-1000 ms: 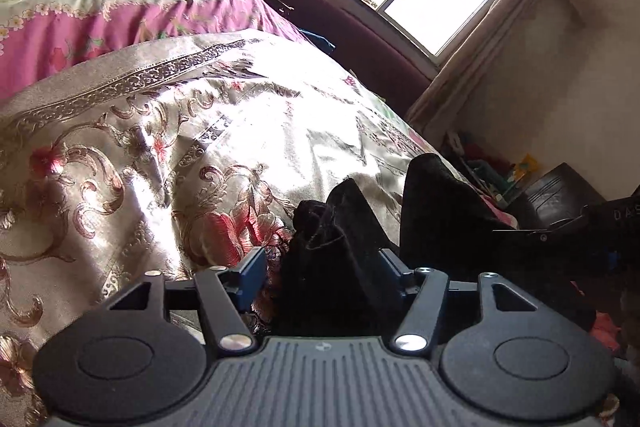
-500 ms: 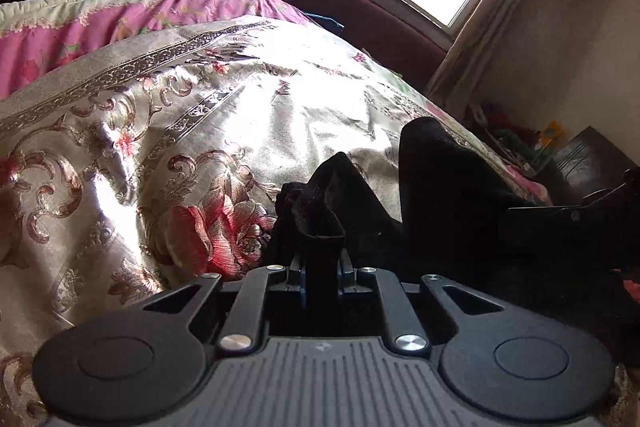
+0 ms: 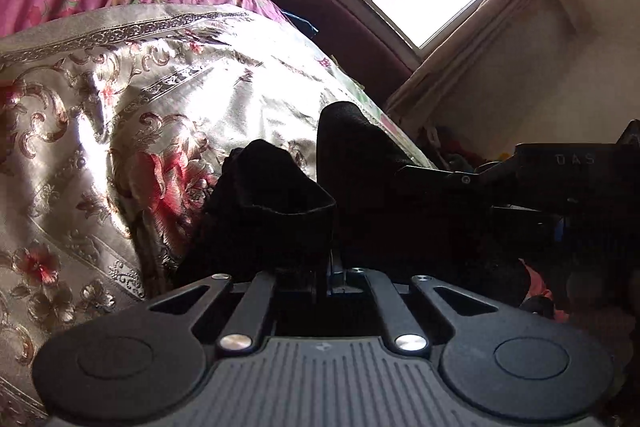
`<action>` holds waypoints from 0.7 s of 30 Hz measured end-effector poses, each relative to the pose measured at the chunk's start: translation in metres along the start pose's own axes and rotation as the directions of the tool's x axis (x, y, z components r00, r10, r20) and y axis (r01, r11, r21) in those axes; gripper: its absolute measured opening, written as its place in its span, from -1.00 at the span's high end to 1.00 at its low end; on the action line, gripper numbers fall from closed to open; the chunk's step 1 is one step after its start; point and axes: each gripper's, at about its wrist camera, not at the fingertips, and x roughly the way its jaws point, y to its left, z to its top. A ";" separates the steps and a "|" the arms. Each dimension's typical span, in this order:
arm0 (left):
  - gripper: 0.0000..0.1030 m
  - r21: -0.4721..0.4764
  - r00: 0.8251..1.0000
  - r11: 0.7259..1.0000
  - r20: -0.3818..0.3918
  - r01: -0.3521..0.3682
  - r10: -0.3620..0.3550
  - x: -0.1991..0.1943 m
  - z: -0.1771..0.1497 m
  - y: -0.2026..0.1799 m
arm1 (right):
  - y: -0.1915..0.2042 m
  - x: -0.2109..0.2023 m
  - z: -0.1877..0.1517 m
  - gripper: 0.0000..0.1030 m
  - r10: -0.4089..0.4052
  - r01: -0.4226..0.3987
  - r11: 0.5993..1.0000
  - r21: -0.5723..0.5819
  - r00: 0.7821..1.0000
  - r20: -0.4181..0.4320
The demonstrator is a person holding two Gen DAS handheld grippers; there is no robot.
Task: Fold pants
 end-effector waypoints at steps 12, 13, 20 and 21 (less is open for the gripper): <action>0.46 -0.011 0.995 0.995 0.012 -0.095 0.095 -0.030 -0.003 0.027 | 0.015 0.058 -0.011 0.43 0.032 -0.033 0.998 -0.044 0.999 -0.026; 0.35 0.001 0.993 0.994 0.036 -0.113 0.113 -0.038 -0.003 0.023 | 0.015 0.053 -0.008 0.43 0.019 -0.020 0.998 -0.063 1.000 -0.015; 0.02 0.063 0.989 0.991 0.105 -0.115 0.108 -0.083 -0.008 0.006 | 0.016 0.047 0.007 0.41 -0.074 0.077 0.988 -0.134 0.997 0.024; -0.06 0.062 0.993 0.994 0.078 -0.094 0.089 -0.082 -0.009 0.003 | 0.018 0.051 0.009 0.39 -0.087 0.089 0.986 -0.144 0.996 0.021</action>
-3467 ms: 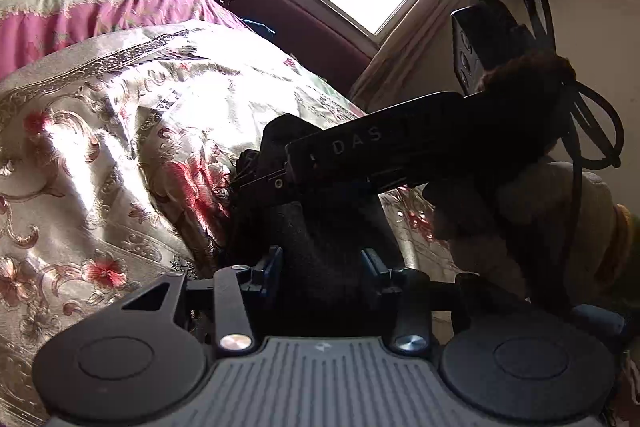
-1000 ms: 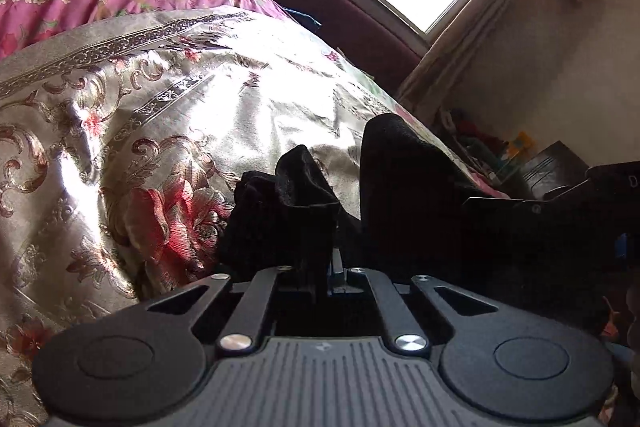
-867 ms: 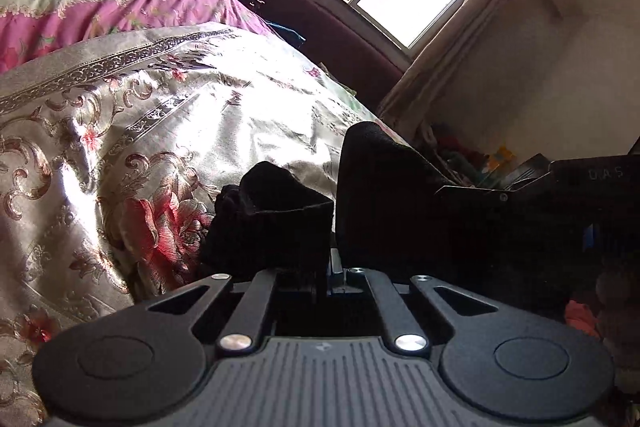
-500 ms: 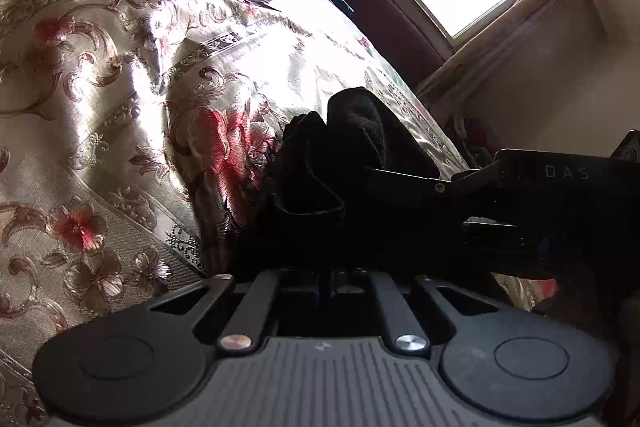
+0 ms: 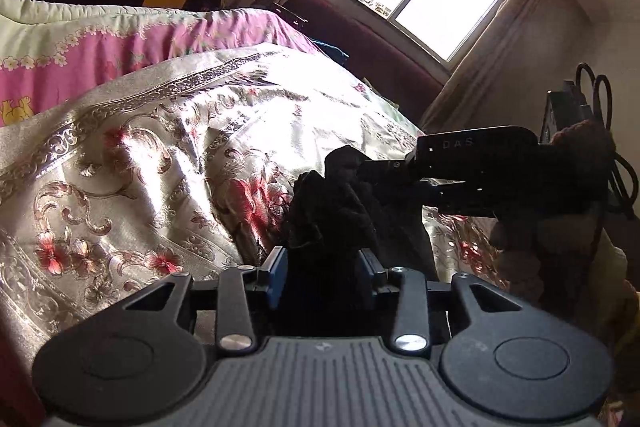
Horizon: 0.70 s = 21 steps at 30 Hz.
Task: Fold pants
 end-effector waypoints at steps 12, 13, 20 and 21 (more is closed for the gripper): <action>0.35 -0.003 0.997 1.000 -0.073 0.027 -0.027 0.042 -0.009 -0.002 | 0.027 0.046 0.005 0.60 -0.154 0.139 0.976 -0.165 0.985 -0.078; 0.37 0.014 0.998 1.000 -0.051 0.025 -0.024 0.035 -0.006 -0.003 | 0.027 0.038 0.009 0.70 -0.133 0.122 0.982 -0.147 0.989 -0.065; 0.53 -0.008 0.994 0.994 -0.003 -0.105 0.105 0.040 0.000 0.025 | 0.033 0.046 0.022 0.99 -0.091 0.092 0.991 -0.097 0.996 0.013; 0.55 0.003 0.990 0.990 -0.030 -0.138 0.138 0.046 -0.002 0.031 | 0.029 0.051 0.020 0.99 -0.091 0.091 0.993 -0.080 0.996 -0.002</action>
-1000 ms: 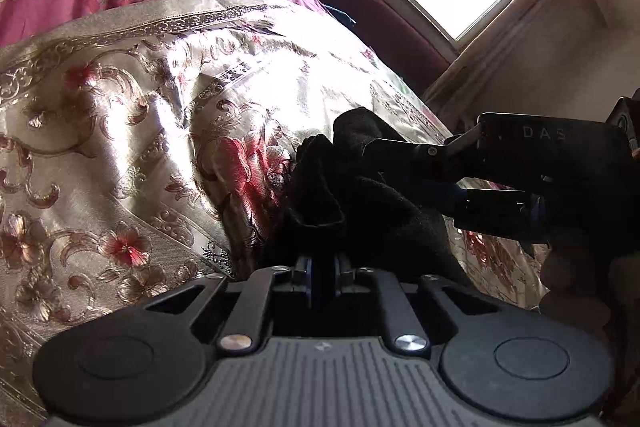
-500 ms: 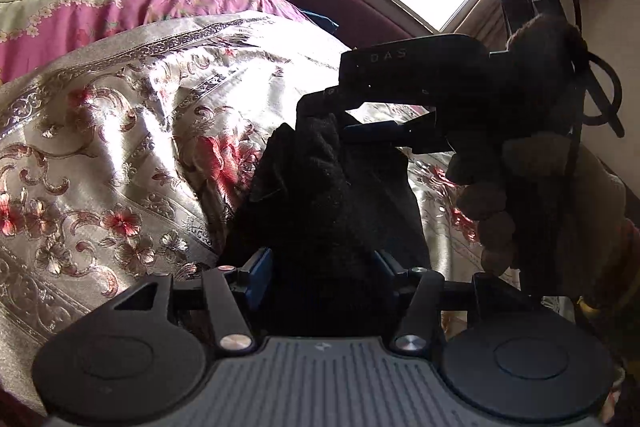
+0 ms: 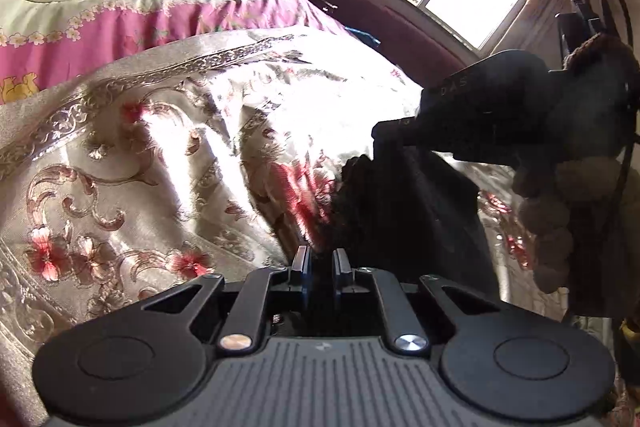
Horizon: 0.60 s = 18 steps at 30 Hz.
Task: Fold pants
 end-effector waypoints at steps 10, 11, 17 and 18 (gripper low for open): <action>0.50 0.153 0.969 0.969 0.130 0.192 -0.212 -0.049 0.026 -0.046 | -0.029 -0.064 -0.032 0.86 0.014 -0.010 0.999 -0.046 0.995 0.104; 0.50 0.174 0.965 0.960 0.105 0.219 -0.240 -0.040 0.022 -0.052 | -0.031 -0.057 -0.034 0.86 0.016 -0.012 0.999 -0.051 0.996 0.087; 0.50 0.344 0.991 0.929 -0.045 0.137 -0.130 0.016 0.004 -0.068 | -0.032 0.008 -0.022 0.86 0.089 -0.088 0.994 -0.071 0.996 0.012; 0.54 0.393 0.998 0.918 -0.052 0.054 -0.037 0.024 0.001 -0.066 | -0.033 0.018 -0.021 0.90 0.094 -0.094 0.993 -0.071 0.996 0.000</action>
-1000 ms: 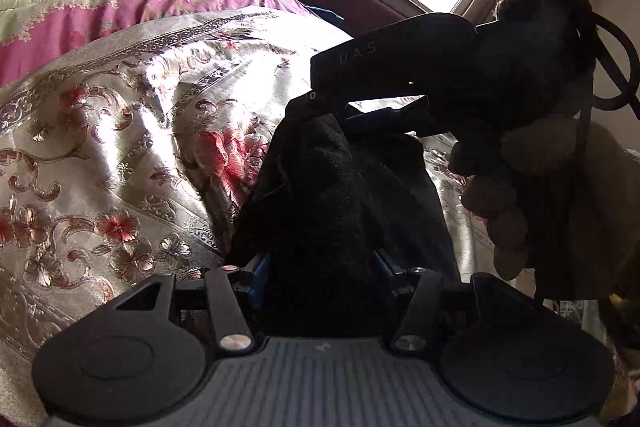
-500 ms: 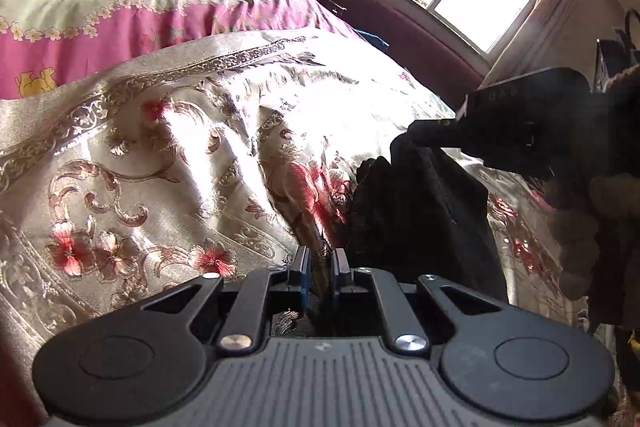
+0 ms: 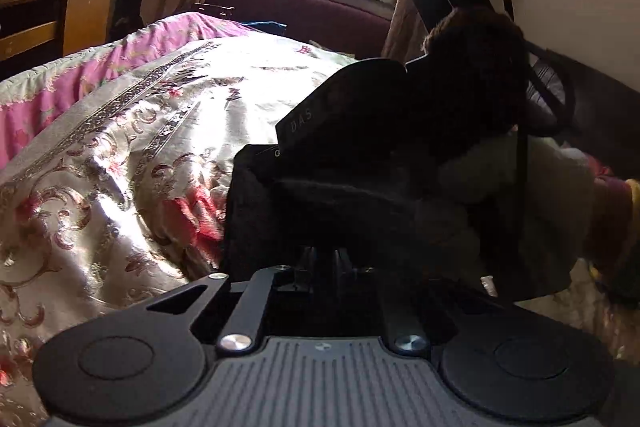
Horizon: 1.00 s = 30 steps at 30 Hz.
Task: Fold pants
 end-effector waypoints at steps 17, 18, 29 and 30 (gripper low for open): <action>0.56 0.021 0.990 0.991 -0.027 -0.135 0.136 0.003 0.007 0.005 | -0.032 -0.088 -0.040 0.79 0.000 -0.043 0.987 0.158 0.966 0.260; 0.56 0.015 0.990 0.990 -0.016 -0.140 0.140 0.001 0.010 0.002 | -0.039 -0.097 -0.046 0.79 -0.024 -0.024 0.984 0.176 0.964 0.264; 0.53 0.112 0.986 0.980 -0.012 -0.164 0.166 0.008 0.014 -0.020 | -0.141 -0.097 -0.093 0.76 -0.139 -0.004 0.847 0.532 0.963 0.230; 0.52 0.131 0.985 0.977 -0.011 -0.169 0.172 0.009 0.015 -0.022 | -0.147 -0.094 -0.092 0.65 -0.131 -0.020 0.836 0.548 0.963 0.236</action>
